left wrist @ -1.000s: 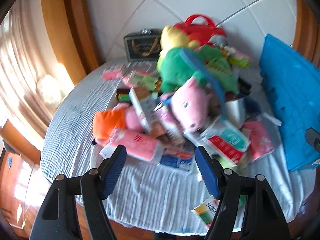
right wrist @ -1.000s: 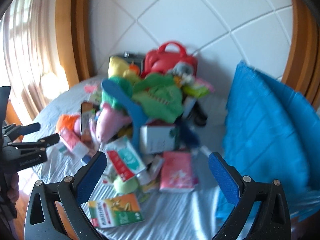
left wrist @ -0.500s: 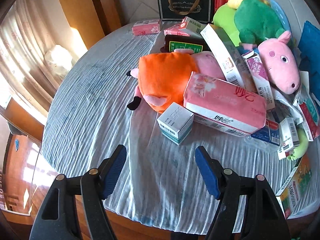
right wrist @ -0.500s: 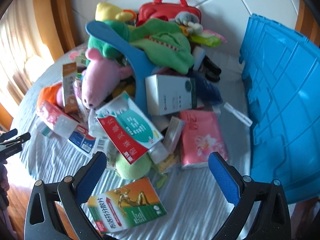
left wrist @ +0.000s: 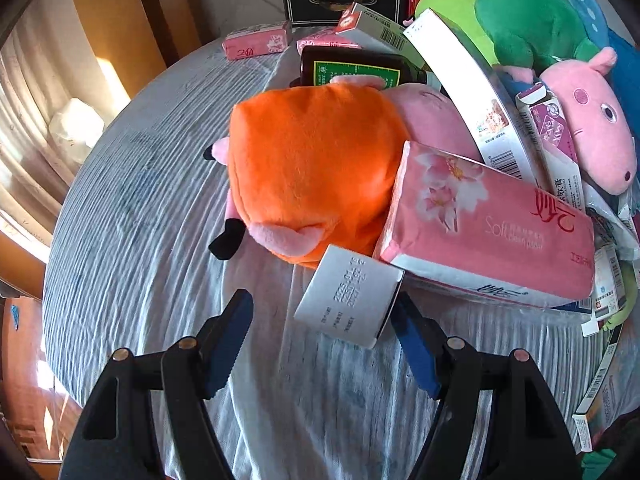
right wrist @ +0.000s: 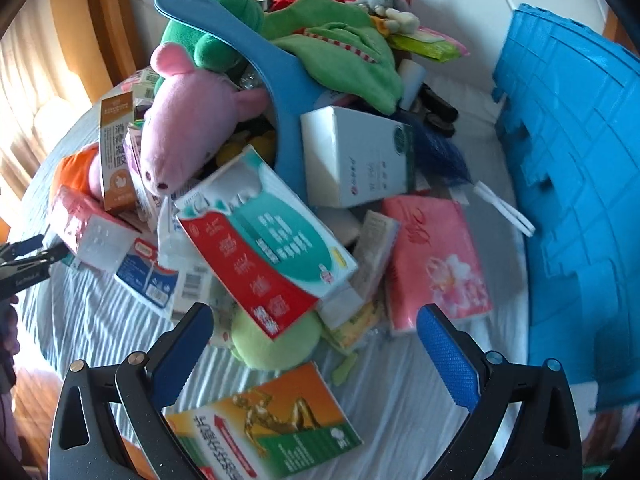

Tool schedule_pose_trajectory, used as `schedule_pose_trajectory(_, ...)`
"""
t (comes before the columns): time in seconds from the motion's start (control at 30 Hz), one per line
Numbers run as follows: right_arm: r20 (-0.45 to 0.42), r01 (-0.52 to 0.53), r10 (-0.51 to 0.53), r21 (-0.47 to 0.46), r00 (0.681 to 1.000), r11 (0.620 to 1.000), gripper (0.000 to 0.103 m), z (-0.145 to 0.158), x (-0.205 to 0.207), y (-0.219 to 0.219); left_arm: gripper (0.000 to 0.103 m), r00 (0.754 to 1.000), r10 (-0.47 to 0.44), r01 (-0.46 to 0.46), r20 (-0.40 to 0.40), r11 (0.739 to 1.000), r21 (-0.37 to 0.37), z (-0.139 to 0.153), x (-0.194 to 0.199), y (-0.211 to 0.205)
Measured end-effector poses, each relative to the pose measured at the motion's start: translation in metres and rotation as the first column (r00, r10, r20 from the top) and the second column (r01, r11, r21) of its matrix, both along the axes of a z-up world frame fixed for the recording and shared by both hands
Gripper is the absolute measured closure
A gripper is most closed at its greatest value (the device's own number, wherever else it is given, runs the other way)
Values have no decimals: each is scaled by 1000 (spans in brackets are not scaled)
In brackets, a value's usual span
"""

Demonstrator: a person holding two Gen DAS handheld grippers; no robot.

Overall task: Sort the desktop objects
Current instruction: 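Grasp the small white box with the left tool while the right tool grasps the red-and-teal medicine box, then carry the white box and the medicine box over the blue crate with both tools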

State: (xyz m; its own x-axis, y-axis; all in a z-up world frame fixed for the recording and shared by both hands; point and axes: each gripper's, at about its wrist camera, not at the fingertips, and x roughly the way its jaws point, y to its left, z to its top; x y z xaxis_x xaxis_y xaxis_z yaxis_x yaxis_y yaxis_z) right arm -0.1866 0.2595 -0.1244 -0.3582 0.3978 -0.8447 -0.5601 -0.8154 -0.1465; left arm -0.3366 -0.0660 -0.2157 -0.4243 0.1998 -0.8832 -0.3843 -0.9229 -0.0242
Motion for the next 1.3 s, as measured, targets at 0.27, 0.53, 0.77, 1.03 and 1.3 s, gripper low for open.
schedule_pose_trajectory(0.27,91,-106,101,43,991,993,0,-12,-32,7,67,999,17,-17,30,1000,3,-7,-1,-2)
schedule_pose_trajectory(0.53,193,-211,192,82,962,974,0,-28,-51,9,67,994,103,-104,-23,995,-12,13,8,-14)
schedule_pose_trajectory(0.77,210,-248,226,86,951,965,10,-31,-59,9,67,985,168,-168,-42,986,-8,29,7,-29)
schedule_pose_trajectory(1.03,218,-259,230,116,949,959,24,-30,-62,5,67,980,190,-190,-59,982,3,45,13,-30)
schedule_pose_trajectory(1.3,90,-195,187,95,978,976,25,6,-32,11,67,974,170,-163,-153,985,52,94,35,-21)
